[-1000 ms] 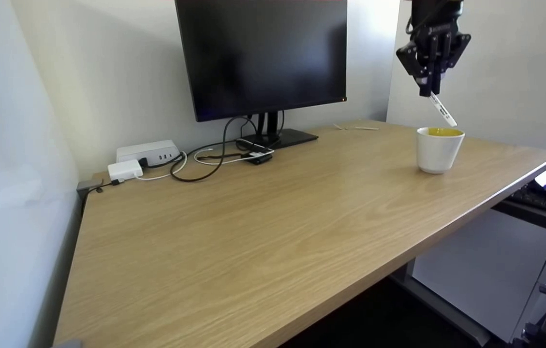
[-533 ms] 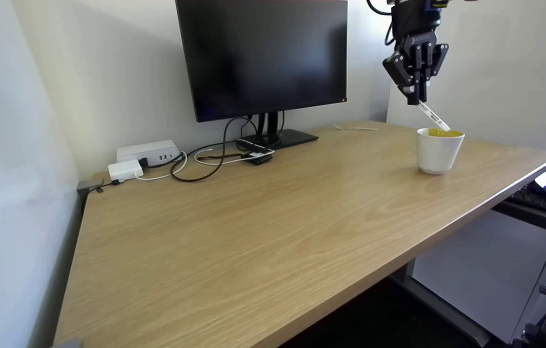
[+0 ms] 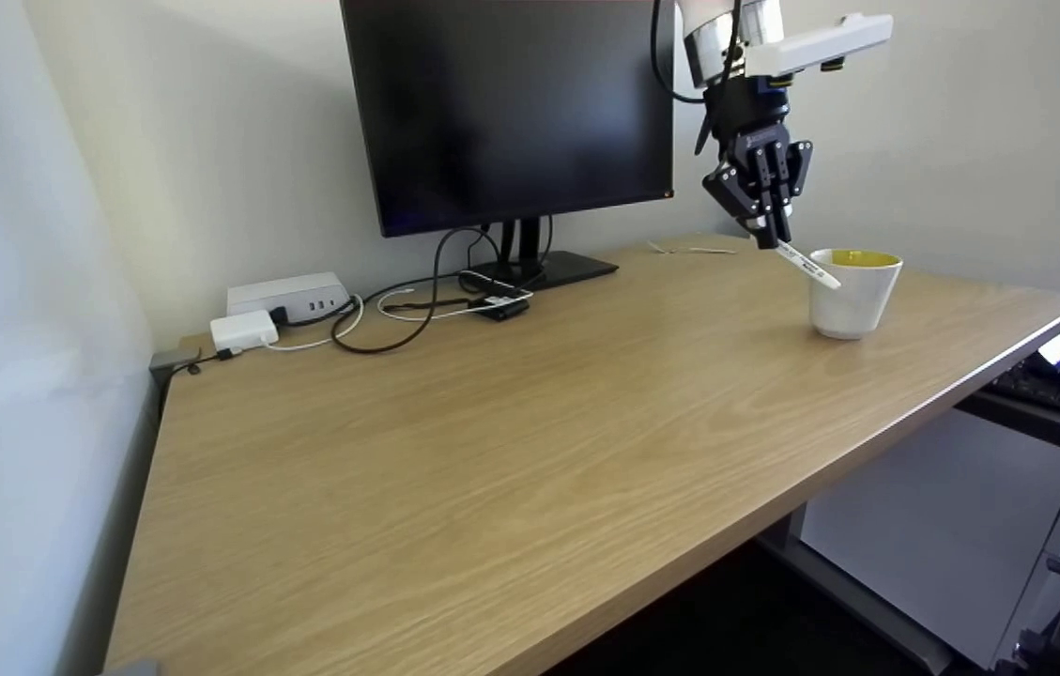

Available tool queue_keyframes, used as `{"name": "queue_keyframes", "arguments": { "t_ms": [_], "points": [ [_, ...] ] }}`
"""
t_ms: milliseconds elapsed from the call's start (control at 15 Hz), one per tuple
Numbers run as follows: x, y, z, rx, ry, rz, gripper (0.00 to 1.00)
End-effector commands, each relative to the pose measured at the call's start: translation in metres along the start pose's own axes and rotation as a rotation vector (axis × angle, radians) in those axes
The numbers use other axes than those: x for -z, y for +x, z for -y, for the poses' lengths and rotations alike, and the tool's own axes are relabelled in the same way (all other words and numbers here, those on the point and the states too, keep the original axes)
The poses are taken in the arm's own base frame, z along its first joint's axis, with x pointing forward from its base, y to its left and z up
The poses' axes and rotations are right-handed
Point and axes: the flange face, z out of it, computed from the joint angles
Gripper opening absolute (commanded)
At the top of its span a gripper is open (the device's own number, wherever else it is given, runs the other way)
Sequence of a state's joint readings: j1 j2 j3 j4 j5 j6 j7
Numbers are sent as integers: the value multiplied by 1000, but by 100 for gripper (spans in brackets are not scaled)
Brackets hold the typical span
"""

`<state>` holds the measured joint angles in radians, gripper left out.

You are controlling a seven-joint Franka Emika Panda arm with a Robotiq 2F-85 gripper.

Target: Remove the marker from the cup and put it on the table

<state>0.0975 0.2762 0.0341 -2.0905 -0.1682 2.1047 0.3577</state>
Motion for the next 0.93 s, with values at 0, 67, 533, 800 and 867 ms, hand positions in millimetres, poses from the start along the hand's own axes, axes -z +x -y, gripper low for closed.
{"name": "queue_keyframes", "arguments": {
  "t_ms": [0,67,533,800,867],
  "points": [
    [-11,20,8,38,1,61,4],
    [-16,23,11,45,0,66,4],
    [-56,38,28,50,-21,100,4],
    [-69,42,34,55,-25,115,4],
    [-72,43,36,54,-27,118,4]
  ]
}}
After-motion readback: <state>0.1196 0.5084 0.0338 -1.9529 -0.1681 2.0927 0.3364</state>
